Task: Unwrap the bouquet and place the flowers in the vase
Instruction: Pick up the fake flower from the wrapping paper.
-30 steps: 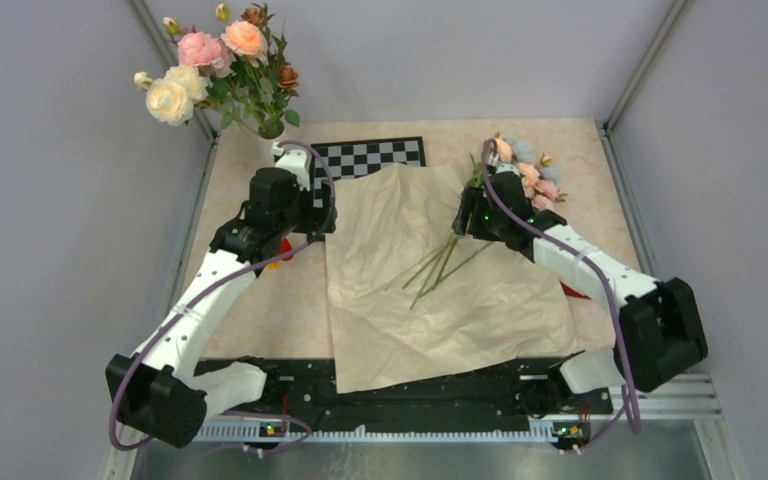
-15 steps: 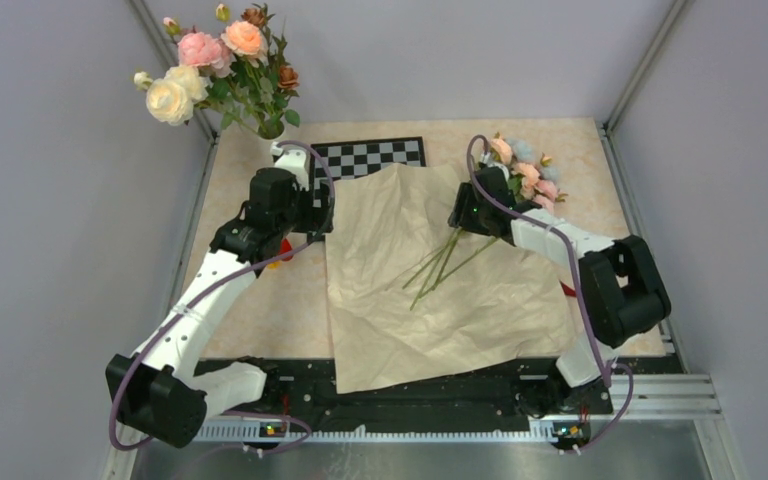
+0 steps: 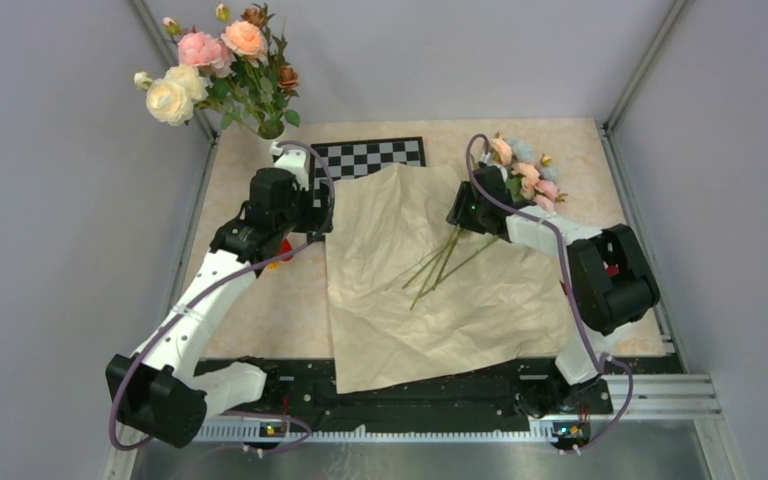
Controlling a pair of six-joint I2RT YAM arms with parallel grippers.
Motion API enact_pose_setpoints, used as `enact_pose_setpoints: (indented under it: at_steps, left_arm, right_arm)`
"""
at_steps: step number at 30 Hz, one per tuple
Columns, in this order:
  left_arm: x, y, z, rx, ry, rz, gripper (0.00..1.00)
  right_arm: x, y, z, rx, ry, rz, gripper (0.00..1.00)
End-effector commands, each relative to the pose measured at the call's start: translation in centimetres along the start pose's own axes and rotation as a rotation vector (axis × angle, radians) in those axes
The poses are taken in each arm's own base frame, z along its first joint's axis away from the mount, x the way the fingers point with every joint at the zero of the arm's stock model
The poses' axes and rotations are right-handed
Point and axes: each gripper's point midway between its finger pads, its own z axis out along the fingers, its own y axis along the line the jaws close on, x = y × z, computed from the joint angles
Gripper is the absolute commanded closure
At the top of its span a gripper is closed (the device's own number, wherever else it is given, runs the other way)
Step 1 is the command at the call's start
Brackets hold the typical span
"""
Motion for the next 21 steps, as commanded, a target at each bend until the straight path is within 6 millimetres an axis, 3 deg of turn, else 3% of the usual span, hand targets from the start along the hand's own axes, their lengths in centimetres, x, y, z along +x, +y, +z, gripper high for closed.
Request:
enact_pose_setpoints:
  at_steps: [1, 11, 21]
  left_arm:
    - [-1.1, 0.2, -0.3, -0.007, -0.051, 0.0, 0.01]
    - [-1.2, 0.2, -0.4, -0.009, -0.056, -0.001, 0.01]
    - [-1.2, 0.4, -0.4, -0.016, -0.054, 0.003, 0.01]
  right_arm:
    - [-2.7, 1.5, 0.8, -0.03, -0.059, 0.039, 0.56]
    - [-2.0, 0.2, 1.4, 0.019, -0.061, 0.077, 0.58]
    - [-1.7, 0.8, 2.7, -0.009, -0.045, 0.08, 0.65]
